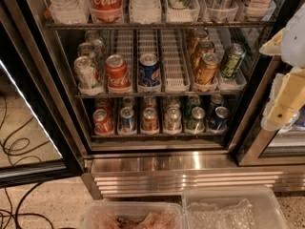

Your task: Pick green can from bottom shelf of fridge

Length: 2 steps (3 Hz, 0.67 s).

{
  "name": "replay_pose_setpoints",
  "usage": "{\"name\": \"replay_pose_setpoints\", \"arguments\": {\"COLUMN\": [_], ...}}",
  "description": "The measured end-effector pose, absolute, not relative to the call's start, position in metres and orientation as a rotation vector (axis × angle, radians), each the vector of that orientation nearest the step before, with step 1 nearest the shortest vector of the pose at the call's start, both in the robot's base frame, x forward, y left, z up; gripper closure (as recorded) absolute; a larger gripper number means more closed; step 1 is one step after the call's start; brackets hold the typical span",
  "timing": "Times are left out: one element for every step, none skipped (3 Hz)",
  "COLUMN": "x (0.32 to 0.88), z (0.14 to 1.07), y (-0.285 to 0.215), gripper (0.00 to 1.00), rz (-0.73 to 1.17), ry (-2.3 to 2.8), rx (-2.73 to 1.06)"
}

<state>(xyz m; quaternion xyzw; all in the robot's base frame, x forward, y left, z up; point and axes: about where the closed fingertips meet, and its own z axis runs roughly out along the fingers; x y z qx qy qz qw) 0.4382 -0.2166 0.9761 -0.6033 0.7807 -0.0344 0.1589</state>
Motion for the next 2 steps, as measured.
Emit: {"name": "replay_pose_setpoints", "arguments": {"x": [0.4382,0.4398], "z": [0.9762,0.984], "y": [-0.2166,-0.2226], "gripper": [0.0,0.0], "rz": [-0.098,-0.145], "ry": [2.232,2.191], "rx": [-1.725,-1.773]}}
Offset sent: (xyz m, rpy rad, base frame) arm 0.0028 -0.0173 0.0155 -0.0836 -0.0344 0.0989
